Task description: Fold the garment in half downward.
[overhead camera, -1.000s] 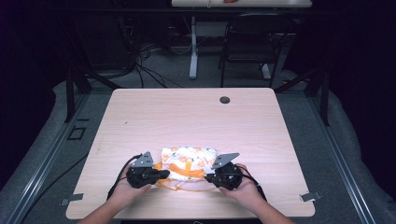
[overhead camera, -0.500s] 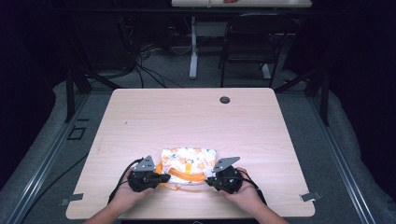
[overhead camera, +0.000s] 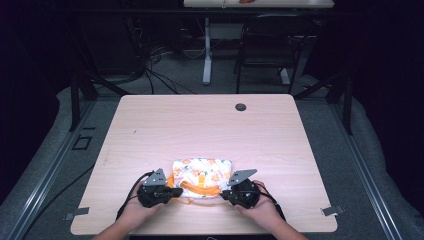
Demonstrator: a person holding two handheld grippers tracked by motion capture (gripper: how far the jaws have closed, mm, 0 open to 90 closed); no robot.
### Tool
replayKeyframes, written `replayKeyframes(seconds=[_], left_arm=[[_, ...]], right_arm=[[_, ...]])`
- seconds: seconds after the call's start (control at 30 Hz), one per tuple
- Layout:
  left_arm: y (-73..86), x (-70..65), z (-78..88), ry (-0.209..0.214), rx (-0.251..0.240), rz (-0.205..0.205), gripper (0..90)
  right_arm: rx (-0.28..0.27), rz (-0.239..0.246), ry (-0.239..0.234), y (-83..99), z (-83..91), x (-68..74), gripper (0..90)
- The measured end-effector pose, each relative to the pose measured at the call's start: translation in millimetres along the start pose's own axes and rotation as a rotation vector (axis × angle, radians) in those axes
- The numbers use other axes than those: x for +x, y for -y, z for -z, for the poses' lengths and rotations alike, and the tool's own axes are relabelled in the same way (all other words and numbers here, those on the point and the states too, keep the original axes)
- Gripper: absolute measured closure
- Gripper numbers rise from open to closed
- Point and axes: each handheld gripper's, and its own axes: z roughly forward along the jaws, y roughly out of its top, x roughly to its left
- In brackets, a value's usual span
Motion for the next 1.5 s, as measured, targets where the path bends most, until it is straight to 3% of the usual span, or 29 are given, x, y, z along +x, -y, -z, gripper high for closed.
replayKeyframes(seconds=[0.23,0.47,0.67,0.83,1.13,1.33,1.5], left_arm=[[-8.6,3.2,-7.9,-0.032,0.006,-0.001,87.5],[-13.8,12.8,-16.2,-0.043,-0.027,0.063,87.4],[-19.8,19.0,-21.4,-0.07,-0.038,0.073,87.4],[-21.6,21.5,-23.6,-0.067,-0.046,0.088,85.6],[-19.6,12.6,-15.7,-0.032,-0.061,0.063,66.3],[-16.5,3.6,-9.2,-0.011,-0.059,0.029,63.6],[-14.2,-1.0,-2.1,0.007,-0.056,0.02,62.0]], right_arm=[[-0.004,-0.015,0.024,-1.0,-1.7,-8.7,86.4],[-0.013,-0.055,0.044,-3.1,-2.7,-24.7,86.3],[-0.024,-0.063,0.079,-10.6,-4.1,-35.0,86.1],[-0.038,-0.09,0.086,-11.1,-6.7,-42.8,84.6],[-0.041,-0.068,0.069,-8.2,-0.7,-34.6,72.8],[-0.048,-0.042,0.028,-0.7,4.6,-23.9,67.0],[-0.063,-0.032,0.022,3.0,10.9,-18.3,65.2]])
